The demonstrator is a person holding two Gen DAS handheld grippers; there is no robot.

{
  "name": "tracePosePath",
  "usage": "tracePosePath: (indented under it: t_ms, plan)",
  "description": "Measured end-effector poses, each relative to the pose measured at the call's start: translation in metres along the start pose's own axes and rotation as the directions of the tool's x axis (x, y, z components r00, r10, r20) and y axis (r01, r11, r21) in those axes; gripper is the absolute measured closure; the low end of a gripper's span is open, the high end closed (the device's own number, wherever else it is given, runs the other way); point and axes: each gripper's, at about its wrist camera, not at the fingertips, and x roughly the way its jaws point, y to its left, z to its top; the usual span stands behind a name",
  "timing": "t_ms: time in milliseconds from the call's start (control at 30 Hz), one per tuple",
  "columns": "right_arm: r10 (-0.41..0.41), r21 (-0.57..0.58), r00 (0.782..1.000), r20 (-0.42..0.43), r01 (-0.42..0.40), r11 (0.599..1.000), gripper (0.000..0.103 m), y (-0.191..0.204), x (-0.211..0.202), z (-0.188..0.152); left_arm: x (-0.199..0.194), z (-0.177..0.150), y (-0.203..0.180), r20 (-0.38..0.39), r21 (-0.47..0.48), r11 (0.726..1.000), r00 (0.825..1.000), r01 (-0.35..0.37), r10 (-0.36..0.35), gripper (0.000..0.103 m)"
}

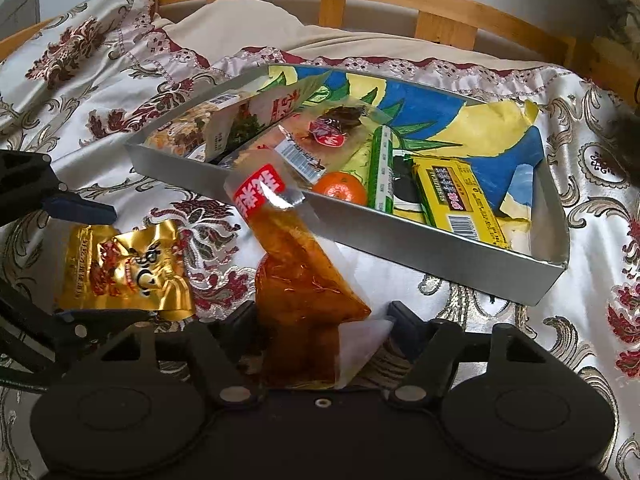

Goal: Organize snacks
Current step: 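Grasp the gold spicy-snack pouch with the left tool while the right tool grasps the orange bag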

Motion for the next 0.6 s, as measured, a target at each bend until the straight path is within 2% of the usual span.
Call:
tracePosePath:
  t_ms: [133, 267, 333, 500, 600]
  plan:
    - [0.001, 0.014, 1.0, -0.01, 0.0, 1.0, 0.033, 0.002, -0.004, -0.001, -0.005, 0.002, -0.001, -0.017, -0.041, 0.999, 1.0, 0.003, -0.004, 0.042]
    - [0.119, 0.182, 0.993, -0.019, -0.114, 0.977, 0.034, -0.012, -0.012, -0.006, -0.013, 0.001, -0.006, -0.046, -0.084, 0.994, 0.996, 0.073, -0.077, 0.046]
    - [0.142, 0.23, 0.99, -0.016, -0.134, 0.964, 0.034, -0.015, -0.017, -0.007, -0.016, 0.0, -0.009, -0.059, -0.115, 0.991, 0.995, 0.074, -0.081, 0.049]
    - [0.116, 0.206, 0.993, 0.001, -0.113, 0.972, 0.034, -0.009, -0.039, -0.009, -0.028, -0.003, -0.005, -0.084, -0.251, 0.966, 0.993, 0.066, -0.089, 0.052]
    - [0.116, 0.192, 0.993, 0.027, -0.119, 0.974, 0.034, -0.005, -0.056, -0.01, -0.038, -0.007, -0.011, -0.083, -0.254, 0.964, 0.991, 0.081, -0.106, 0.051]
